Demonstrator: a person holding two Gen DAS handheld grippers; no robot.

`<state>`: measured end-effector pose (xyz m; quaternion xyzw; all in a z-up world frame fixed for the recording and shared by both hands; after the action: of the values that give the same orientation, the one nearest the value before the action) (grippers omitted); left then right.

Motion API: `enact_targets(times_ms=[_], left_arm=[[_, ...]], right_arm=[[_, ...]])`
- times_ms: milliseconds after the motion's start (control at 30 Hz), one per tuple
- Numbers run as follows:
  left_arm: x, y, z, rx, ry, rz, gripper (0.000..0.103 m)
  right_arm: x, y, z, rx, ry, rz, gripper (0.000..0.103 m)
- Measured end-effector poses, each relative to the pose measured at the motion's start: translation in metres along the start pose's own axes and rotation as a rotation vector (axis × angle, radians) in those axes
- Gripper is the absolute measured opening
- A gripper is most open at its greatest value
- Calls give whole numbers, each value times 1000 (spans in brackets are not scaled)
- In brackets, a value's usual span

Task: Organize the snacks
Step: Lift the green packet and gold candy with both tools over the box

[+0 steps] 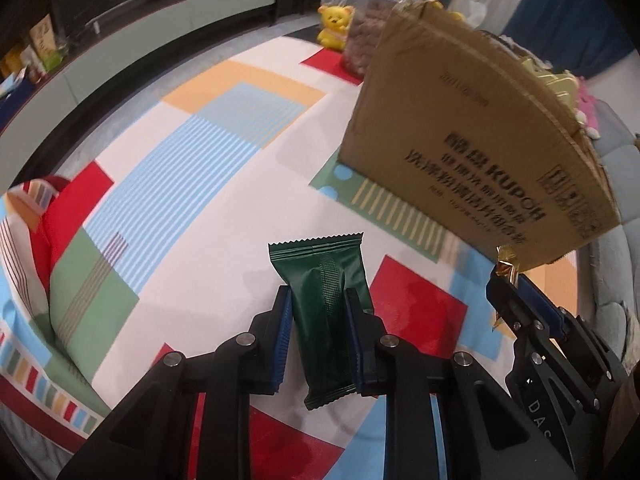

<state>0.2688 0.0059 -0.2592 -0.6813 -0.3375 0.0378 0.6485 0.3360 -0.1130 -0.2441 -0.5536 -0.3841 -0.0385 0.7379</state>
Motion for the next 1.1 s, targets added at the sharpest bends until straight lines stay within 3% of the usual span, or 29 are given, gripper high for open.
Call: enact_targets(times_ms=[433,800,1100], left_arm=[[25,-46,-12,-93,151,-117,25],[45,-86,-25,-112,293,-262,25],[70,-109,-33,-123,336,-344,25]], right_arm=[[15,-48,4,-102,84,-78,22],[36,-81,4,-150,120,-144,22],[59,-101,4,-181,126,-186,22]])
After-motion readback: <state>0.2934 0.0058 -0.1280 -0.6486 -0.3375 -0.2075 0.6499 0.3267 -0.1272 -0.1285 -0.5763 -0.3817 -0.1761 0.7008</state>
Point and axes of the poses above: each gripper's, at about its wrist camera, not at the fingertips, and y roughly the way its jaws point, z to its left, x to its top, the point moved 8 cm from there along y, roughly the way its jaws point, and after that the axes turned 1 degree about z, right-handed, at the moved point
